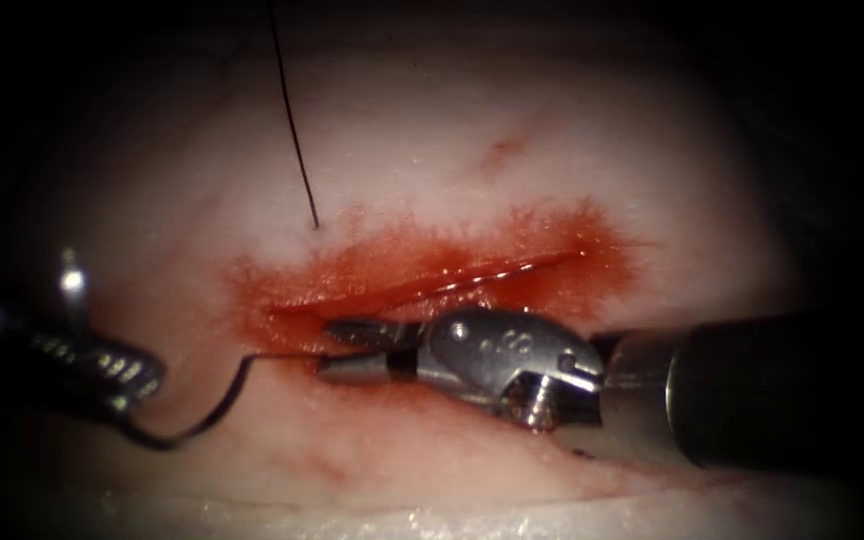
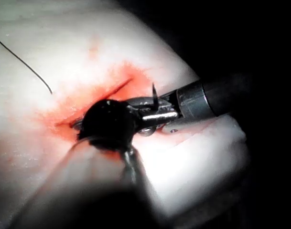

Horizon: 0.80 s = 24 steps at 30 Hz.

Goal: Wound Closure
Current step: Pull needle the rest of the way through flesh with the left gripper, then grasp suture with right hand near the wound and pull away to lengthen working end. Repeat until only a short tail remains.

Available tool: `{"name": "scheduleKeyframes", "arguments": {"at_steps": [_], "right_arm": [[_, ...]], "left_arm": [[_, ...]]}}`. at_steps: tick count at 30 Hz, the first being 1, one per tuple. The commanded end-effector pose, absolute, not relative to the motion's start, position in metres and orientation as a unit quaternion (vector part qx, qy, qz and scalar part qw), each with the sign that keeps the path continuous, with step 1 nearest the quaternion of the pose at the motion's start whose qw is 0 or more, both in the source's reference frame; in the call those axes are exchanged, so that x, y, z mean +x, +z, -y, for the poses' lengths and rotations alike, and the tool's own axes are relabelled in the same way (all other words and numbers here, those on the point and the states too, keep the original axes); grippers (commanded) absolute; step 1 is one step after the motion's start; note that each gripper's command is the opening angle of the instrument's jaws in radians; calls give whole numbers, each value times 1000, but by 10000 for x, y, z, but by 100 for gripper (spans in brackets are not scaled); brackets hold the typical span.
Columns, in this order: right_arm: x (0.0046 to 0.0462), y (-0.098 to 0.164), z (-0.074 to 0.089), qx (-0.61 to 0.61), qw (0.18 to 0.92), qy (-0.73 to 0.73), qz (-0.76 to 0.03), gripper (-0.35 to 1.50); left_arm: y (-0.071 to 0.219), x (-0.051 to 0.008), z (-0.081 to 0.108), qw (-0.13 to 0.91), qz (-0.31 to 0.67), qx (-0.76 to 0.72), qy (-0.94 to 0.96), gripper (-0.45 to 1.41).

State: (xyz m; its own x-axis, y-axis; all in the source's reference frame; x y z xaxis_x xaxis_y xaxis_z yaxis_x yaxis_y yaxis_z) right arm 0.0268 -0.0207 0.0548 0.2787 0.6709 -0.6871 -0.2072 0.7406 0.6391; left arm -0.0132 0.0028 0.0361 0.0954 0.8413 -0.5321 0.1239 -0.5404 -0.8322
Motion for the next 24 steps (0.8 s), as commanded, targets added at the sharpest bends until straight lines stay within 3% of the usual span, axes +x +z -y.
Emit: {"name": "scheduleKeyframes", "arguments": {"at_steps": [1, 5, 8, 9, 24], "right_arm": [[277, 551, 210, 221, 767, 286, -530, -11], [278, 544, 205, 222, 762, 292, -534, 14], [280, 539, 200, 221, 759, 297, -536, 66], [280, 538, 199, 221, 758, 298, -537, 71], [295, 513, 183, 212, 755, 300, -542, 90]], "left_arm": [[364, -138, -26, 307, 342, -674, 578, -45], [351, -140, -19, 267, 268, -691, 616, -45], [340, -140, -17, 247, 231, -696, 633, -45], [335, -140, -17, 243, 222, -698, 636, -45], [329, -145, -12, 225, 204, -688, 659, -45]]}}
